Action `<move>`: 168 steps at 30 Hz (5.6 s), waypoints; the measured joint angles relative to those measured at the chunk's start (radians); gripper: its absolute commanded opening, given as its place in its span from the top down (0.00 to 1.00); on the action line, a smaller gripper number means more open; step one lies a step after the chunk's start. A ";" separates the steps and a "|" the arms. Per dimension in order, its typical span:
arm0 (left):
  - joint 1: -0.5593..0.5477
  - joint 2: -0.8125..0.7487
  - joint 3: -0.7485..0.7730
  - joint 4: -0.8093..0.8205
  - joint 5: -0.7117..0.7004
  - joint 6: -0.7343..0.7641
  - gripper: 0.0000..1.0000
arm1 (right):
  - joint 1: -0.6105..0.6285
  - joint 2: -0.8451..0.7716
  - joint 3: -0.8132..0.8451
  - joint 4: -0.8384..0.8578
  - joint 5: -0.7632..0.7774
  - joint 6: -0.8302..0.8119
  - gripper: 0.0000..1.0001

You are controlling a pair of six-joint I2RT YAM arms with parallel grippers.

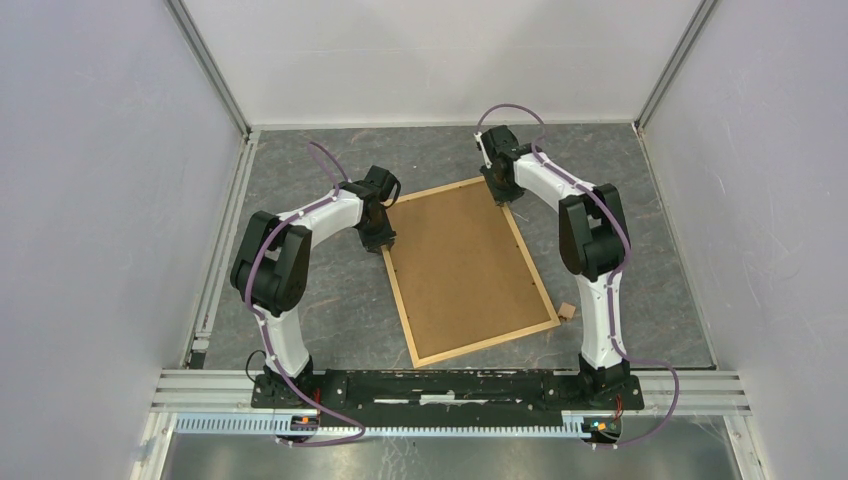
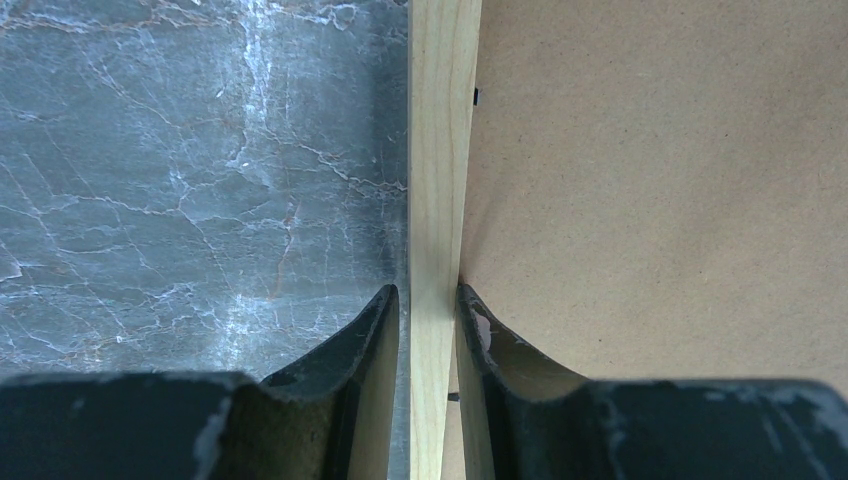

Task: Put the photo into the frame
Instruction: Install the photo frame at the center of the board, then adjust the photo frame at the center of the board.

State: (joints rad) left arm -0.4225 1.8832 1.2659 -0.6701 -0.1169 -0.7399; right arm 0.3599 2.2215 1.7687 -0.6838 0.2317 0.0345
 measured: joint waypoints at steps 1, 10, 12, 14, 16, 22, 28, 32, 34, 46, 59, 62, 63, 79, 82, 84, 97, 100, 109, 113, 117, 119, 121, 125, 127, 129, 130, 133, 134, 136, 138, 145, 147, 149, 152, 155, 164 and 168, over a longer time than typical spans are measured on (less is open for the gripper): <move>0.000 0.000 0.000 0.000 0.000 0.000 0.67 | 0.000 0.000 -0.001 0.002 -0.001 -0.003 0.63; -0.001 0.000 0.000 0.000 -0.001 0.000 0.68 | -0.010 0.004 -0.010 0.016 -0.045 -0.015 0.57; -0.001 0.000 0.000 0.001 0.000 0.000 0.68 | -0.016 0.010 0.000 0.005 -0.058 -0.014 0.55; -0.001 0.000 0.000 0.002 0.000 0.000 0.69 | -0.022 0.018 0.016 -0.011 -0.075 -0.014 0.55; -0.001 0.000 0.000 0.003 0.001 0.001 0.69 | -0.031 0.018 0.019 -0.014 -0.115 -0.015 0.54; -0.003 0.008 0.012 -0.008 0.006 0.011 0.68 | -0.121 0.016 0.011 0.010 -0.410 0.036 0.35; -0.005 0.016 0.026 -0.022 0.006 0.040 0.63 | -0.118 -0.079 -0.066 0.026 -0.444 0.070 0.31; -0.005 0.019 0.033 -0.031 0.005 0.069 0.55 | -0.108 -0.251 -0.200 0.035 -0.348 0.065 0.32; -0.005 0.020 0.035 -0.032 0.006 0.094 0.52 | -0.107 -0.323 -0.269 0.047 -0.294 0.062 0.32; 0.046 0.081 0.085 -0.027 0.220 0.168 0.40 | -0.092 -0.549 -0.826 0.312 -0.353 0.094 0.39; 0.172 0.349 0.506 -0.111 0.354 0.169 0.17 | 0.035 -0.768 -1.178 0.748 -0.432 0.339 0.36; 0.190 0.493 0.763 -0.069 0.347 0.169 0.04 | 0.127 -0.752 -1.186 0.790 -0.546 0.418 0.34; 0.188 0.537 0.844 -0.066 0.354 0.171 0.02 | 0.150 -0.747 -1.187 0.798 -0.581 0.432 0.33; 0.119 -0.309 0.097 -0.166 0.029 0.218 0.07 | -0.016 -0.691 -0.723 0.402 -0.319 0.138 0.32; 0.122 -0.460 -0.085 -0.157 0.003 0.209 0.08 | -0.061 -0.584 -0.623 0.388 -0.321 0.126 0.35; 0.123 -0.516 -0.193 -0.154 0.005 0.185 0.08 | -0.079 -0.492 -0.554 0.368 -0.327 0.122 0.37; 0.154 -0.475 -0.439 -0.002 0.199 0.071 0.36 | -0.077 -0.334 -0.524 0.334 -0.374 0.082 0.48; 0.161 -0.468 -0.441 0.006 0.197 0.055 0.31 | -0.078 -0.376 -0.603 0.384 -0.388 0.080 0.48; 0.163 -0.552 -0.441 -0.040 0.080 0.042 0.26 | -0.080 -0.412 -0.700 0.446 -0.392 0.083 0.58; 0.166 -0.619 -0.444 -0.064 0.014 0.032 0.20 | -0.080 -0.449 -0.758 0.496 -0.381 0.092 0.61; 0.199 -0.618 -0.486 -0.055 0.015 0.013 0.20 | -0.079 -0.538 -0.882 0.556 -0.376 0.112 0.64; 0.221 -0.594 -0.509 -0.053 0.026 0.010 0.21 | -0.079 -0.574 -0.928 0.576 -0.377 0.124 0.67; 0.233 -0.560 -0.517 -0.044 0.046 0.011 0.19 | -0.077 -0.619 -0.987 0.607 -0.382 0.142 0.67; 0.235 -0.461 -0.506 -0.003 0.100 0.040 0.19 | -0.057 -0.707 -1.083 0.626 -0.395 0.185 0.62; 0.235 -0.400 -0.471 -0.013 0.108 0.080 0.22 | -0.033 -0.731 -1.091 0.586 -0.401 0.188 0.60; 0.235 -0.360 -0.430 -0.027 0.111 0.127 0.29 | 0.002 -0.747 -1.074 0.502 -0.406 0.179 0.57; 0.238 -0.343 -0.410 -0.031 0.105 0.152 0.34 | 0.013 -0.749 -1.061 0.459 -0.401 0.172 0.56; 0.242 -0.303 -0.362 -0.031 0.092 0.211 0.48 | 0.033 -0.750 -0.981 0.291 -0.365 0.144 0.54; 0.241 -0.292 -0.351 -0.030 0.090 0.229 0.53 | 0.035 -0.750 -0.943 0.240 -0.349 0.134 0.53; 0.240 -0.280 -0.337 -0.029 0.090 0.251 0.62 | 0.040 -0.741 -0.846 0.153 -0.308 0.112 0.53; 0.239 -0.278 -0.333 -0.030 0.090 0.271 0.66 | 0.040 -0.714 -0.734 0.098 -0.267 0.089 0.52; 0.227 -0.272 -0.323 -0.045 0.074 0.296 0.72 | 0.037 -0.596 -0.594 0.010 -0.174 0.072 0.56; 0.225 -0.269 -0.319 -0.049 0.071 0.304 0.73 | 0.037 -0.569 -0.594 -0.011 -0.167 0.072 0.60; 0.224 -0.264 -0.315 -0.053 0.070 0.312 0.77 | 0.036 -0.553 -0.594 -0.017 -0.166 0.072 0.62; 0.225 -0.264 -0.314 -0.056 0.069 0.318 0.83 | 0.036 -0.548 -0.601 -0.009 -0.162 0.072 0.63; 0.225 -0.264 -0.314 -0.056 0.068 0.322 0.89 | 0.035 -0.541 -0.605 0.000 -0.162 0.072 0.63; 0.224 -0.265 -0.313 -0.058 0.059 0.322 0.97 | 0.032 -0.483 -0.605 0.036 -0.163 0.072 0.64; 0.224 -0.265 -0.313 -0.058 0.054 0.322 0.98 | 0.031 -0.470 -0.606 0.047 -0.163 0.072 0.65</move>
State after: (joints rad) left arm -0.1986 1.6184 0.9527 -0.7277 -0.0631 -0.4175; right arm 0.3908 1.7519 1.1629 -0.6365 0.0689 0.1066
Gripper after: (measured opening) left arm 0.259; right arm 0.361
